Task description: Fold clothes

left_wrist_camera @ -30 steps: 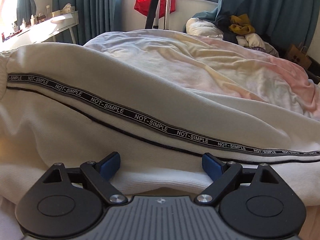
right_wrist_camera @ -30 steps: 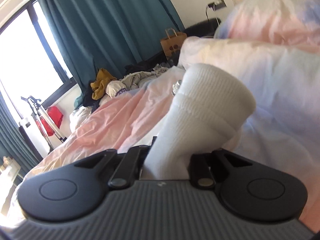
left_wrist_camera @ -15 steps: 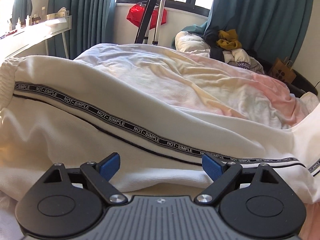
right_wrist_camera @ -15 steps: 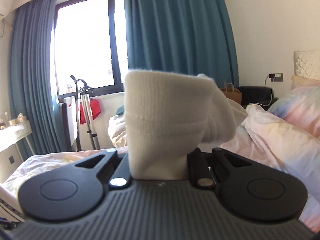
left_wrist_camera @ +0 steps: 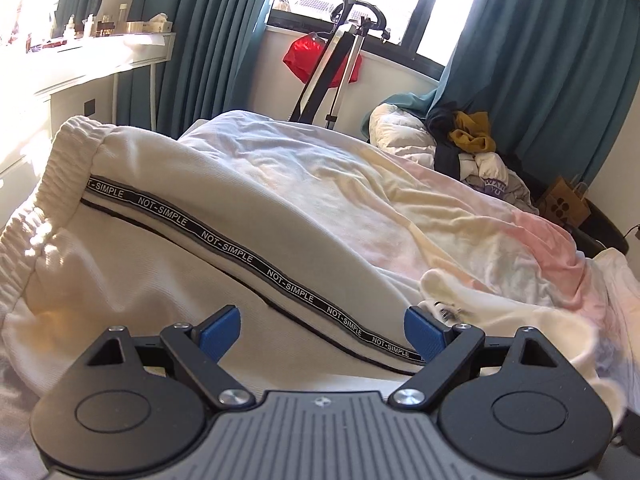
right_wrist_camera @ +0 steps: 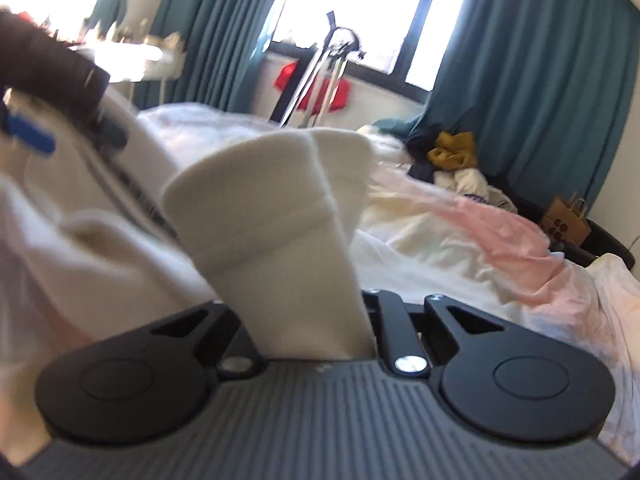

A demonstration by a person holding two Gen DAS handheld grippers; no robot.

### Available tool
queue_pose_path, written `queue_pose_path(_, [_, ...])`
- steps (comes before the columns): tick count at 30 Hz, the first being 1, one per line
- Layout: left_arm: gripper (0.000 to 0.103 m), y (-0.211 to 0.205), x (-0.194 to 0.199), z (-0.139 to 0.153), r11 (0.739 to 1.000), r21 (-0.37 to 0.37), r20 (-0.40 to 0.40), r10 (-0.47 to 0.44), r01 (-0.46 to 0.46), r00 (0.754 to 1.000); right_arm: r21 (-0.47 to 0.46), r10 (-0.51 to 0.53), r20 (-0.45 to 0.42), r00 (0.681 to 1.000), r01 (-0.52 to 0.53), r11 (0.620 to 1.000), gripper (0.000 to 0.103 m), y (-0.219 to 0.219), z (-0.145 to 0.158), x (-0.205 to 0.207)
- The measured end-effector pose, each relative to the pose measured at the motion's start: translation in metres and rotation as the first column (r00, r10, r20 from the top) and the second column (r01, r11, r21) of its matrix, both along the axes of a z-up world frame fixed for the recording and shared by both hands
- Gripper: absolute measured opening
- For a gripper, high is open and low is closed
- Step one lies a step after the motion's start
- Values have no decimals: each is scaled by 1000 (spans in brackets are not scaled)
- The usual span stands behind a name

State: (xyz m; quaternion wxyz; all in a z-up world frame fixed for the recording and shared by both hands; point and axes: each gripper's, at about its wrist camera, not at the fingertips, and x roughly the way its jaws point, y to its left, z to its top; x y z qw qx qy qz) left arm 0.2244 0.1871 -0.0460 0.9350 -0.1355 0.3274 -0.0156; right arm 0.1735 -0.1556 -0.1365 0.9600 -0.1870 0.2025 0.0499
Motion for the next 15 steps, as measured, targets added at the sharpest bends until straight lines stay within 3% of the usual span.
queue_pose_path(4, [91, -3, 5, -7, 1000, -6, -8, -31, 31, 999, -138, 37, -44, 998, -42, 990, 16, 28, -27, -5])
queue_pose_path(9, [91, -14, 12, -18, 997, -12, -17, -75, 75, 997, -173, 89, -85, 992, -103, 980, 25, 37, -10, -18])
queue_pose_path(15, [91, -23, 15, -26, 994, -24, -16, -105, 105, 994, 9, 182, -137, 974, -183, 983, 48, 25, 17, -39])
